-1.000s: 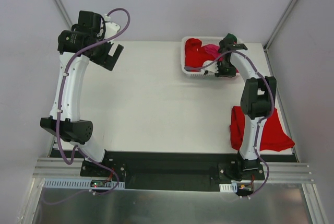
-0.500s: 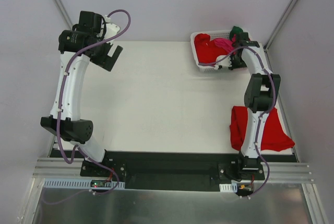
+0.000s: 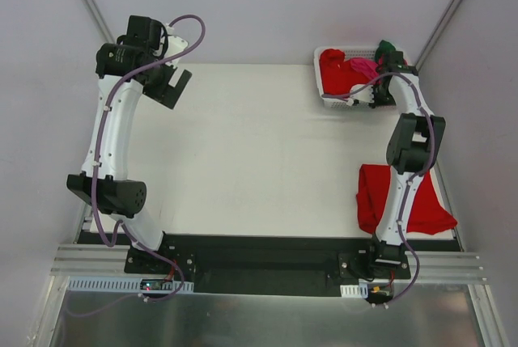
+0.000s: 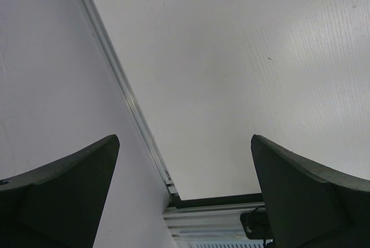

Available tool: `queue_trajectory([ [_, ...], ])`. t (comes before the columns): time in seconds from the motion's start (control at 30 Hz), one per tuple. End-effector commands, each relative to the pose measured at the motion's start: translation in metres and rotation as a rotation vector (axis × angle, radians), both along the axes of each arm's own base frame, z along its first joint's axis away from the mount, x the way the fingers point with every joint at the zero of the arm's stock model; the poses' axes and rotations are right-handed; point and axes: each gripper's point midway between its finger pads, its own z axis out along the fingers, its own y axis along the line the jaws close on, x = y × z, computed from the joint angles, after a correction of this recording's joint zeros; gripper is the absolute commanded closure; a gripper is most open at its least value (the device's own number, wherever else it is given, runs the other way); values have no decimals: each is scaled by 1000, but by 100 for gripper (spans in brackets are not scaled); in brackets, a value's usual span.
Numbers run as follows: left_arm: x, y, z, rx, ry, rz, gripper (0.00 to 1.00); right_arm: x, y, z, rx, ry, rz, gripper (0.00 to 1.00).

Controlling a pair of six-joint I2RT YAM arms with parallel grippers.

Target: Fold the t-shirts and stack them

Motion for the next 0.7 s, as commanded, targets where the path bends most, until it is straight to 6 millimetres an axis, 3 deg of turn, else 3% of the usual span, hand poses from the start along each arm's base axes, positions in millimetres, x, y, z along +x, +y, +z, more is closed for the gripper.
queue_trajectory([
  [0.0,-3,-4,10,12,-17,-23,1,-24,-45,-9,-129,111,-6,78],
  [0.2,-2,-6,10,15,-17,-27,1,-19,-59,-8,-156,95,-10,78],
  [0.37,-4,-6,11,15,-18,-32,1,-18,-59,-7,-163,88,-14,76],
  [0.47,-5,-7,11,10,-16,-38,1,-20,-58,-2,-166,67,-18,46],
  [0.5,-5,-7,11,9,-17,-37,1,-20,-55,0,-166,56,-18,29],
  [0.57,-5,-8,11,3,-16,-41,1,-20,-52,1,-166,29,-19,16],
  [0.6,-5,-9,12,1,-19,-44,1,-18,-45,16,-151,-24,-36,3],
  [0.67,-5,-10,14,-5,-26,-47,0,-18,-31,30,-105,-70,-58,0],
])
